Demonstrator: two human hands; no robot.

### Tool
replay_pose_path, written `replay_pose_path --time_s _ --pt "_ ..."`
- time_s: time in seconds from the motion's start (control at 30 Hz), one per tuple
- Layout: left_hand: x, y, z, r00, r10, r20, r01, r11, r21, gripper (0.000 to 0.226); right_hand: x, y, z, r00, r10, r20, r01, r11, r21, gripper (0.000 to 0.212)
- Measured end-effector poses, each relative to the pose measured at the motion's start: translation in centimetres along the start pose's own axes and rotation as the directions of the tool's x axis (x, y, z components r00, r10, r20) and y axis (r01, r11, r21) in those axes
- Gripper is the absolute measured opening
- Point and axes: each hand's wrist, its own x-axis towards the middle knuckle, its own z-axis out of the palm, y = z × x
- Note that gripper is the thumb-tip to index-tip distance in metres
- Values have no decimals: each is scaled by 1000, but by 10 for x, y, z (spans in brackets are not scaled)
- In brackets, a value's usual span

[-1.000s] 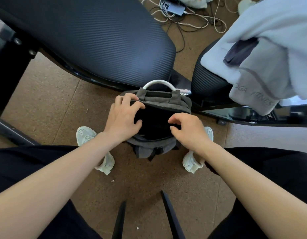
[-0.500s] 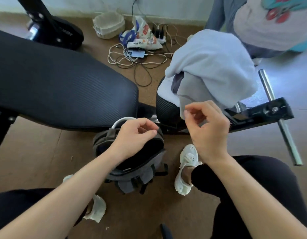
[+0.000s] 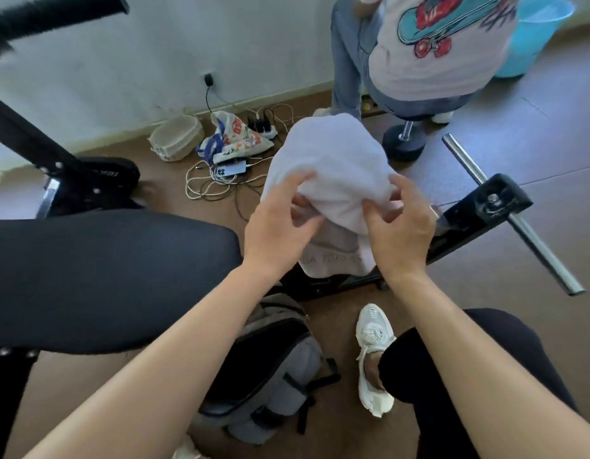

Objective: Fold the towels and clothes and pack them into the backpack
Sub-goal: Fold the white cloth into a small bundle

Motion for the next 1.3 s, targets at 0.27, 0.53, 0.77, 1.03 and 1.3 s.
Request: replay_pose_path --time_s 0.27,0.53,0.77,1.03,1.3 --pt "12 22 25 999 -50 1 47 952 302 104 13 -25 -9 978 -208 -29 210 967 147 18" --pt "3 21 -3 990 -48 135 90 941 -326 41 -8 -39 -4 893 -202 403 51 933 356 32" --pt "16 25 -11 943 -331 44 311 822 -477 14 -15 -34 -8 886 -208 415 98 958 270 49" --pt "23 29 -41 828 -536 163 291 164 -943 30 -14 -7 20 916 -190 353 194 981 24 104" --pt "29 16 -115 826 -564 -9 58 101 -993 46 -16 -8 31 904 -240 355 324 925 -197 105"
